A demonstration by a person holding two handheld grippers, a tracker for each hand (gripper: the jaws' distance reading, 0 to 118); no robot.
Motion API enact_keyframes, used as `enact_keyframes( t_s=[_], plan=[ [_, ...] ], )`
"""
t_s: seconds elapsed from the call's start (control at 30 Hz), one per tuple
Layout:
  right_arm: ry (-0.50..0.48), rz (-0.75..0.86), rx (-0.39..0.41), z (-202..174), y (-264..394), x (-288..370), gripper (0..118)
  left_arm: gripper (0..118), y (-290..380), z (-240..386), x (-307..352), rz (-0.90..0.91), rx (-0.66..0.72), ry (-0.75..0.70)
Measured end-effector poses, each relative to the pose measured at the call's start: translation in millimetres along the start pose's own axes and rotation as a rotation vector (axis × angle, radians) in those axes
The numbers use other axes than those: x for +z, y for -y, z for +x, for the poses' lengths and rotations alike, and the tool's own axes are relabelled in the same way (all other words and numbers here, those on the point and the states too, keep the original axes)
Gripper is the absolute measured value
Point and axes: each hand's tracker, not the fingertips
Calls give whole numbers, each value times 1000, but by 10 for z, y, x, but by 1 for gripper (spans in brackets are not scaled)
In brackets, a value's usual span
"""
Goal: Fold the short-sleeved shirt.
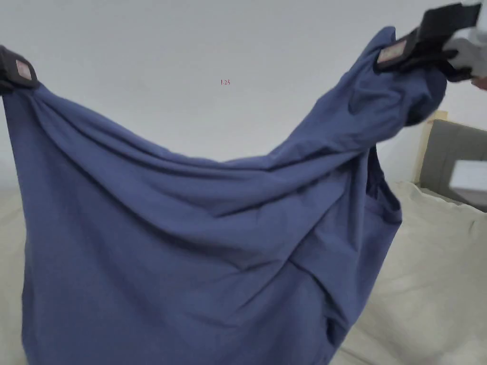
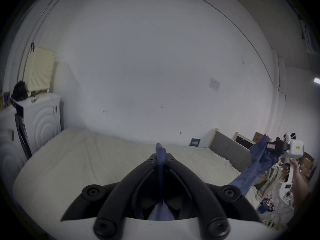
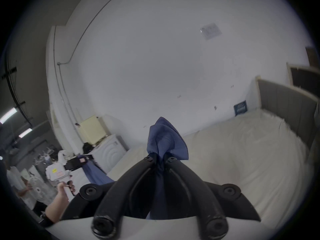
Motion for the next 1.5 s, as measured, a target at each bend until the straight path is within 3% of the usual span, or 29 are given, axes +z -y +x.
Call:
enact_keyframes(
  t_s=[0.13, 0.27, 0.5, 0.7, 0.87, 0.97, 1.03, 1.1, 1.2, 1.23, 1.37, 1.47, 1.5],
  plan=[
    [90, 85, 87, -157, -497, -299, 6, 3, -343, 196, -306, 103, -153, -105],
    [151, 156, 93, -186, -876, -634, 6, 3, -599, 217, -678, 131, -106, -97],
    [253, 167, 197, -193, -1020, -1168, 6, 3, -550, 162, -1230, 141, -115, -133],
    [314, 149, 204, 249, -265, -1706, 6, 3, 176, -4, -1593, 99, -94, -129],
    [292, 30, 131, 724, 933, -1956, 6, 3, 1297, -149, -1657, -3, -15, -98],
    [285, -21, 107, 969, 1691, -1904, 6, 3, 1942, -221, -1493, -79, 24, -75],
    [253, -49, 32, 1039, 2146, -1649, 6, 3, 2295, -266, -1270, -82, 80, -53],
    [270, -28, 71, 1036, 2570, -1373, 6, 3, 2602, -285, -982, -54, 121, -54],
    [269, 28, 256, 1021, 3102, -833, 6, 3, 2918, -234, -476, -46, 91, -67],
    [254, 32, 272, 981, 3227, -666, 6, 3, 3002, -194, -312, -27, 52, -86],
    [159, 81, 151, 834, 3501, 162, 6, 3, 3213, -66, 382, 1, 39, -82],
    [214, 114, 247, 638, 3577, 631, 6, 3, 3275, 42, 746, -27, -26, -223],
    [221, 113, 246, 599, 3584, 755, 6, 3, 3289, 54, 864, -41, -33, -216]
  ],
)
